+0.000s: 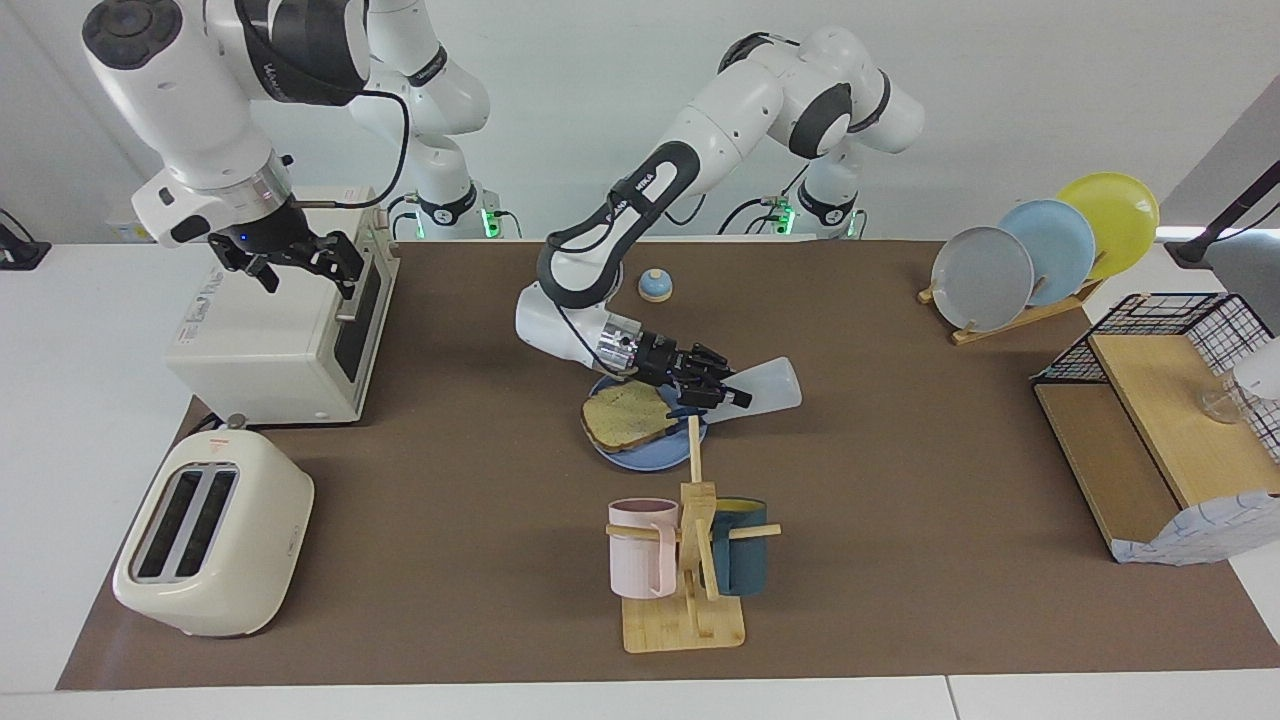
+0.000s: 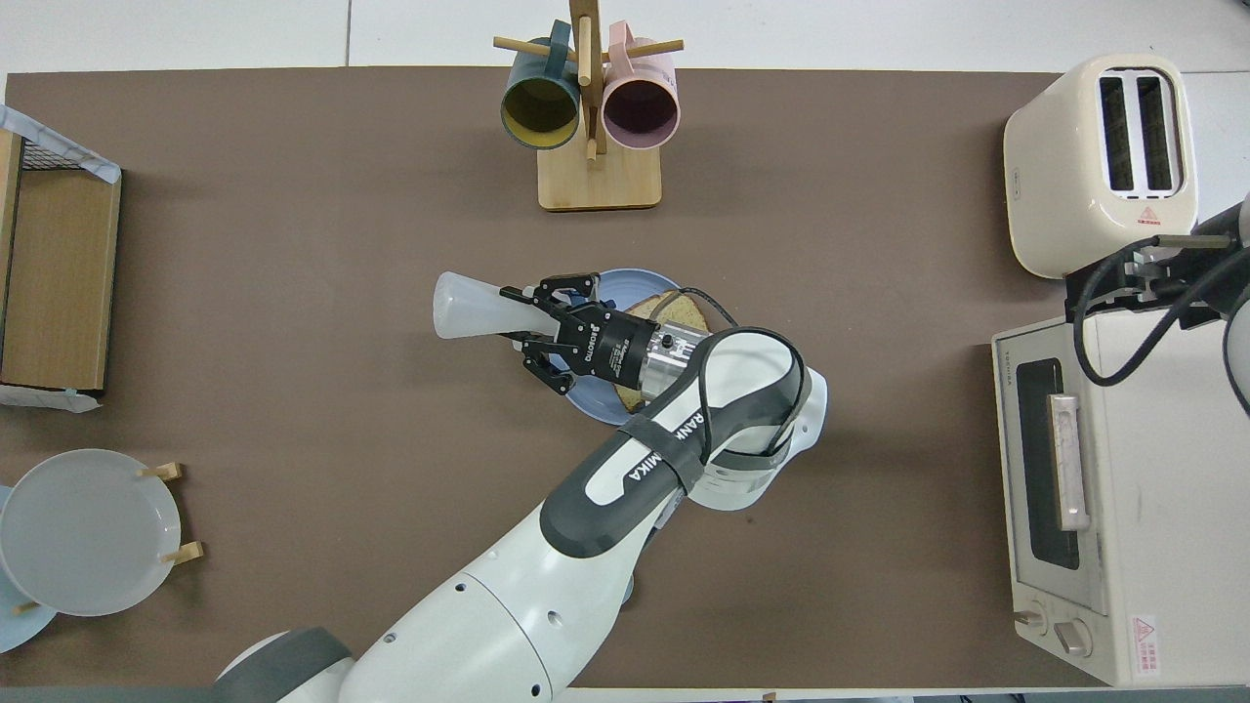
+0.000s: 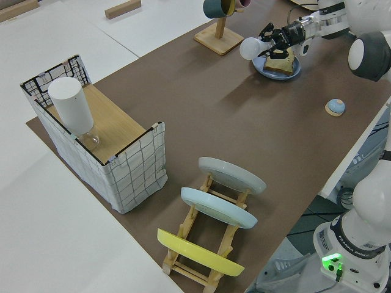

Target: Put bread on plate and add seasoning

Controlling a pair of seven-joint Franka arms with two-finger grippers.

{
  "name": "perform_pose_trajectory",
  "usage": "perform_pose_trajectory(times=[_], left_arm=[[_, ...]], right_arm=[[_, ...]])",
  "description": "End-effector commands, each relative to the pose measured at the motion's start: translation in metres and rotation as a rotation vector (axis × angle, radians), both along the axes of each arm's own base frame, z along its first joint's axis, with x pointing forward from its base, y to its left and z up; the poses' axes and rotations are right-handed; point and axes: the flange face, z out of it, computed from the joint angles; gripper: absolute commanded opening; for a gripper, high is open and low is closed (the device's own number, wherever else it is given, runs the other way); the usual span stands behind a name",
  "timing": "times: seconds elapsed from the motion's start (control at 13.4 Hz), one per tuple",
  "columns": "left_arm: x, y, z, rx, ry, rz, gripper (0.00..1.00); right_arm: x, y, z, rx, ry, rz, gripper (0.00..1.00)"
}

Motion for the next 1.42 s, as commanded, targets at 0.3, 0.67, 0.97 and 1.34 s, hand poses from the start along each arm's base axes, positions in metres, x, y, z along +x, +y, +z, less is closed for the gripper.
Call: perform_pose_trajectory(times=[0.3, 0.67, 0.97, 1.34], left_arm=[[-0.073, -0.057, 0.020, -0.007, 0.014, -0.099, 0.00], [-0.033, -0.026, 0.014, -0.009, 0.012, -0.048, 0.00], [-0.002, 0.002, 0.008, -0.014, 0.016, -0.015, 0.00], [-0.012, -0.008, 0.008, -0.024, 0.025, -0.028, 0.00]], right_arm=[[-0.002, 0.002, 0.000, 0.021, -0.015, 0.043, 1.00], [0.004, 0.000, -0.005, 0.021, 0.025, 0.037, 1.00], [0.001, -0.002, -0.008, 0.035, 0.046, 0.029, 1.00], [0.000, 0.005, -0.003, 0.032, 0.028, 0.034, 1.00]])
